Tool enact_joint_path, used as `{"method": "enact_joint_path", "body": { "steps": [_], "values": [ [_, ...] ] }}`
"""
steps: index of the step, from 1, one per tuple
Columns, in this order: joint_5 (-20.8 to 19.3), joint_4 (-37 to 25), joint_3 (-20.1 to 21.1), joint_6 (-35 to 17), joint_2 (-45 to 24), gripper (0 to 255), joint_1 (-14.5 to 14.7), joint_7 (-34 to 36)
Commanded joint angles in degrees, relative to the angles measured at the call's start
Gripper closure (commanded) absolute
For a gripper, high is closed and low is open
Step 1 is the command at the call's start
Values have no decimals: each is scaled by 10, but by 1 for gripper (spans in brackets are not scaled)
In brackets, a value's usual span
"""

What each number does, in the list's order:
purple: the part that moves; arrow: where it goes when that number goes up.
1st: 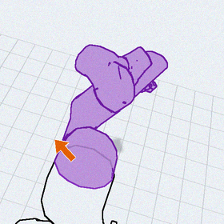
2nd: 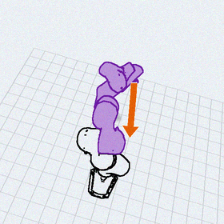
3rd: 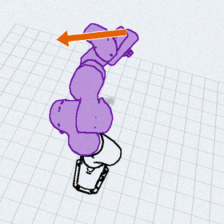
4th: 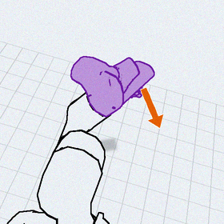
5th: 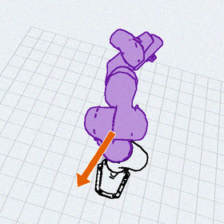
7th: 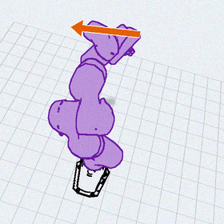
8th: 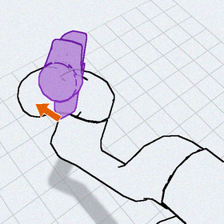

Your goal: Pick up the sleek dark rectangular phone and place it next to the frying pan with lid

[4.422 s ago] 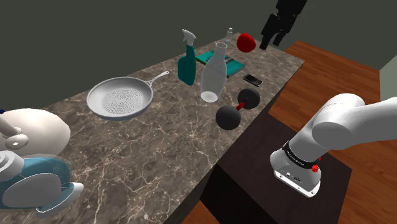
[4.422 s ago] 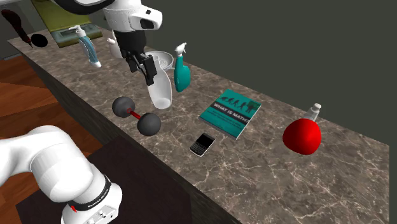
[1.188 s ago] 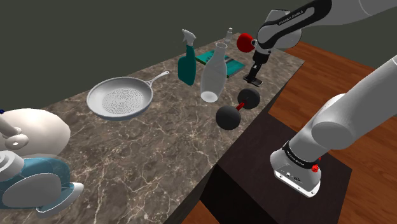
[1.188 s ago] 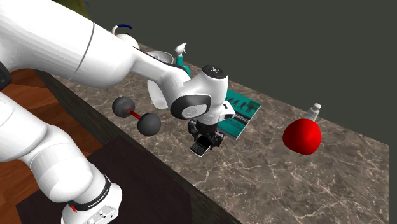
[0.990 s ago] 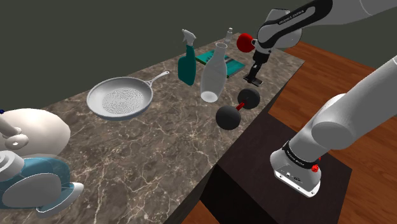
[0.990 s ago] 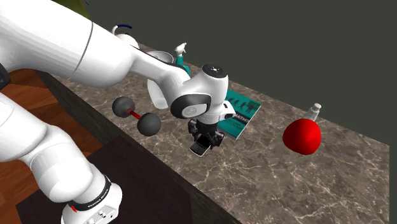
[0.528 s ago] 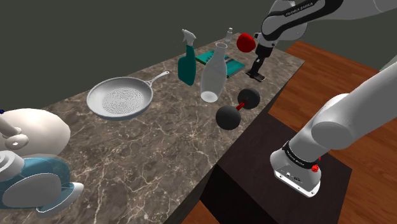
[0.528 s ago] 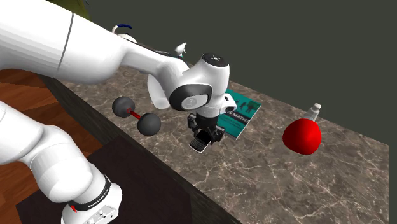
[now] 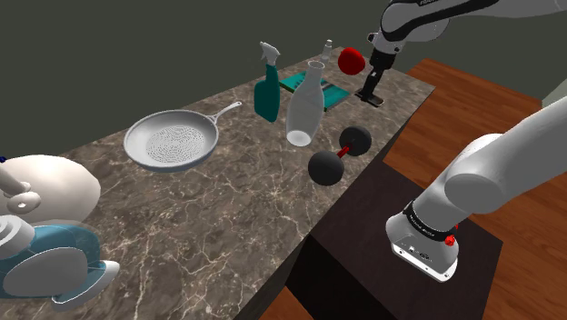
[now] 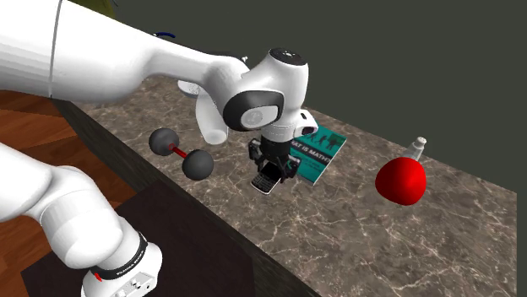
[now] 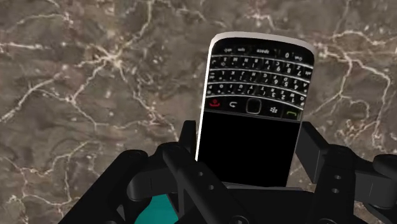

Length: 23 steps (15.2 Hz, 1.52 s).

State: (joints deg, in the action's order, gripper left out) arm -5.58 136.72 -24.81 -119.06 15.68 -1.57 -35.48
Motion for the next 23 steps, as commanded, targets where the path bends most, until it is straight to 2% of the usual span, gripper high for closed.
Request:
{"method": "enact_joint_path", "body": {
  "steps": [1,6,15,23],
  "values": [
    [-2,-8,3,16,9,255,0,3],
    [-5,-34,8,57,24,255,-1,7],
    [23,17,103,52,67,255,50,140],
    [63,17,184,42,59,255,103,250]
  ]
}}
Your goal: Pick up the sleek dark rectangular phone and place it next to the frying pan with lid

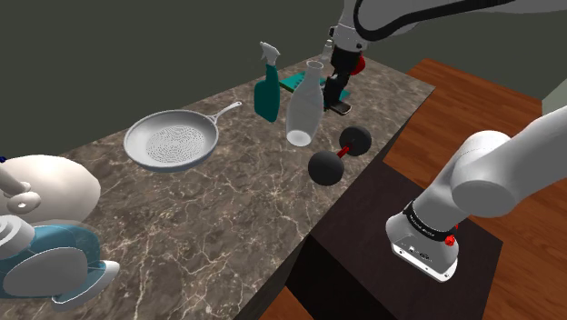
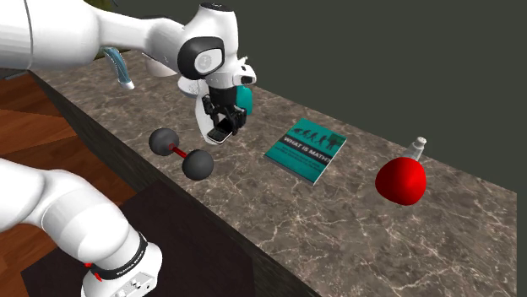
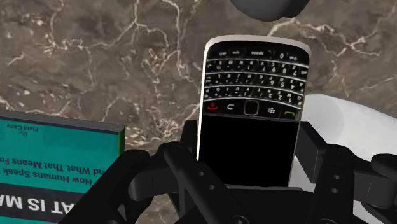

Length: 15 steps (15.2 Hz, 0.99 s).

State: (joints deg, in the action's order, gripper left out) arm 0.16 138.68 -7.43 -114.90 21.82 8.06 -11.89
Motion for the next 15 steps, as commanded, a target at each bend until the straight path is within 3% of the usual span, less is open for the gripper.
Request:
{"method": "enact_joint_path", "body": {
  "steps": [1,15],
  "values": [
    [10,-6,20,-1,-7,255,14,28],
    [51,-117,145,-15,-122,255,97,213]
  ]
}}
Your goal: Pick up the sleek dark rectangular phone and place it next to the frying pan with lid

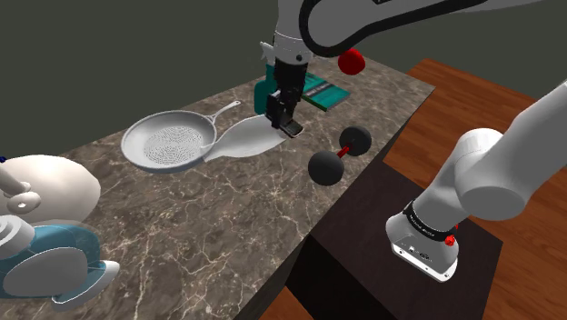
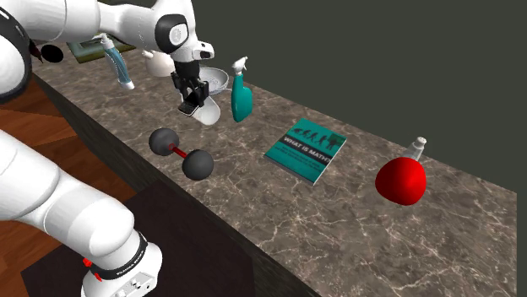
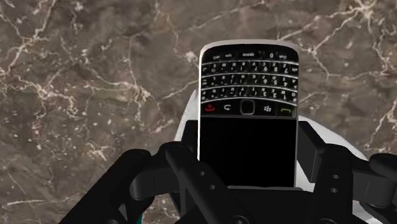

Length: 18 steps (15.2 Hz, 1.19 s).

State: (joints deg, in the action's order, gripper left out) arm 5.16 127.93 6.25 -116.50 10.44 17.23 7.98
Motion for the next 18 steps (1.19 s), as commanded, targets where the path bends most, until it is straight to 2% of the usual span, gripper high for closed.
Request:
{"method": "enact_joint_path", "body": {
  "steps": [1,4,18],
  "values": [
    [1,-22,16,1,-20,255,11,27],
    [-1,-55,33,2,-49,255,23,59],
    [-5,7,36,-106,-96,255,25,57]
  ]
}}
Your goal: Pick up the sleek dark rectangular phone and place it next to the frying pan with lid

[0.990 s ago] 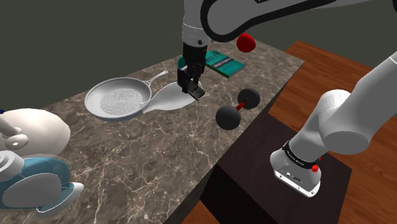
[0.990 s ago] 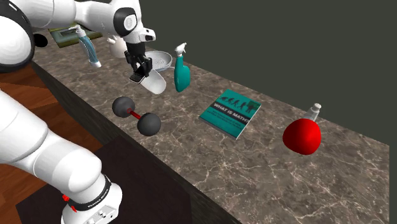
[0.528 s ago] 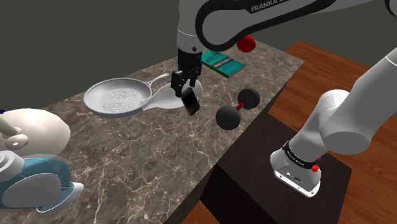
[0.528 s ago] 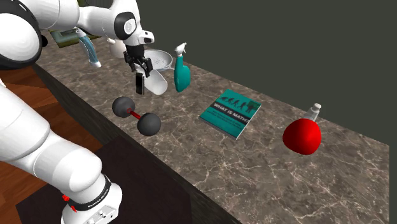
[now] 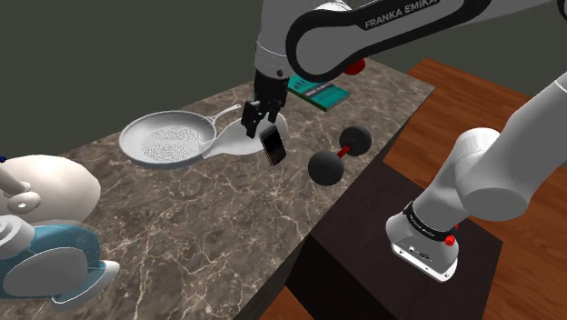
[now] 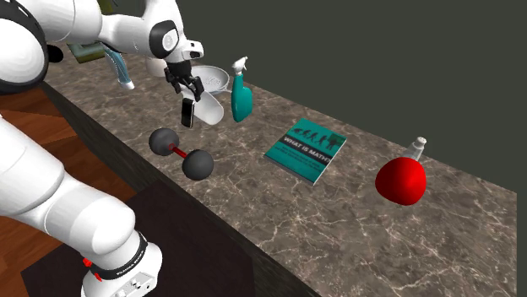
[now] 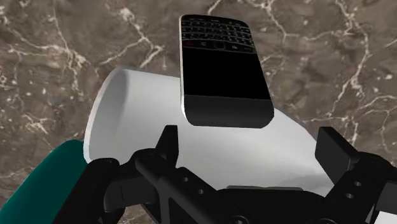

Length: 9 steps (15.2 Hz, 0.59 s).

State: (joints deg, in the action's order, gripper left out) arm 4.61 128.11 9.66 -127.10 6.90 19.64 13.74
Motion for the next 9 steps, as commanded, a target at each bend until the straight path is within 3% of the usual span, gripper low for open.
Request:
{"method": "enact_joint_path", "body": {
  "steps": [1,5,9],
  "values": [
    [1,8,2,-7,-64,255,1,-1],
    [-2,22,3,-42,-85,255,0,0],
    [-2,22,3,-42,-85,255,0,0]
  ]
}}
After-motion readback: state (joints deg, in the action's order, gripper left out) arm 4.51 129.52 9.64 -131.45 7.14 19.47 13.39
